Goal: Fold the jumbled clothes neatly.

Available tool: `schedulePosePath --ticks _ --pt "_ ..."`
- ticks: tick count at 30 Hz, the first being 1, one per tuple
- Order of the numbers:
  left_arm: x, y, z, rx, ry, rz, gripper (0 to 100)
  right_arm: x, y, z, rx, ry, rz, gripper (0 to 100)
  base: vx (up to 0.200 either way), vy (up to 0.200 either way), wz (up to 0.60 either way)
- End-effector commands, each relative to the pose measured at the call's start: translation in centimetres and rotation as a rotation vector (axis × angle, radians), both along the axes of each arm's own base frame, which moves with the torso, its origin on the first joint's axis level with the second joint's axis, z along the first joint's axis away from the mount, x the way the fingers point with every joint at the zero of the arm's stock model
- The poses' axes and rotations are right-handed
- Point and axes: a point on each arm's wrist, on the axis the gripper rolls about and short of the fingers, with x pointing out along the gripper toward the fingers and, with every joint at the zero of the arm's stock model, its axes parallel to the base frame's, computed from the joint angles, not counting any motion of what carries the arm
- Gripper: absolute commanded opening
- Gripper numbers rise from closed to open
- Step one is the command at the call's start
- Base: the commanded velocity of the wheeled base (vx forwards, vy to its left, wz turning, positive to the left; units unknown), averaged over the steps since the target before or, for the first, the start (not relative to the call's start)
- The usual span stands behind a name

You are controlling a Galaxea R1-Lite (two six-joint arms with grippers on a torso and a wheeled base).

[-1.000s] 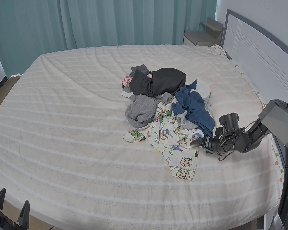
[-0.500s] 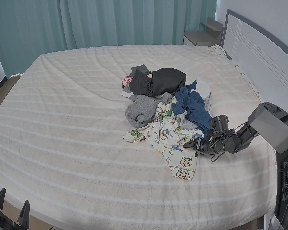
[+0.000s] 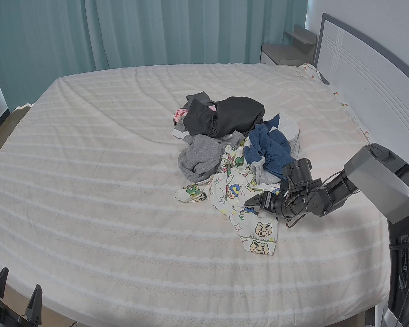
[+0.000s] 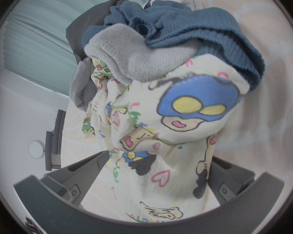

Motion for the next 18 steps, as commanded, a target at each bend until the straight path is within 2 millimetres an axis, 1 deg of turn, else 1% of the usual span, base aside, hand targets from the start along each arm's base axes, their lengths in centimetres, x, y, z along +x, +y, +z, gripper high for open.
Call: schedulePosePath --ticks 1,3,5,7,8,9,13,15,18 --pt "0.0 0.0 -0.5 -0.001 0.001 0.001 100 -0.1 0.3 1.7 0.025 -0.017 -0.003 100 0.000 0.000 0.00" --pt "0.0 0.0 -0.5 -0.001 0.000 0.001 100 -0.3 0.6 2.4 0.043 -0.014 -0.007 100 0.000 0.000 0.00" --pt "0.0 0.0 -0.5 -0.001 0.000 0.001 100 -0.4 0.8 2.3 0.051 -0.004 0.000 100 0.000 0.000 0.00" --pt "0.0 0.0 -0.5 -0.001 0.000 0.001 100 -0.5 0.9 1.7 0.041 0.008 -0.002 100 0.000 0.000 0.00" --pt "0.0 0.0 -0.5 -0.001 0.000 0.001 100 -0.4 0.8 0.2 0.021 0.037 -0.005 100 0.000 0.000 0.00" --pt "0.0 0.0 -0.5 -0.001 0.000 0.001 100 -0.4 0.6 -0.1 0.016 0.044 -0.010 100 0.000 0.000 0.00" --pt "0.0 0.0 -0.5 -0.001 0.000 0.001 100 -0.4 0.2 -1.0 0.005 0.065 -0.015 100 0.000 0.000 0.00" --pt "0.0 0.0 -0.5 -0.001 0.000 0.001 100 -0.5 0.5 -1.4 0.002 0.072 -0.008 100 0.000 0.000 0.00" --pt "0.0 0.0 -0.5 -0.001 0.000 0.001 100 -0.8 1.0 -1.3 0.005 0.073 0.004 100 0.000 0.000 0.00"
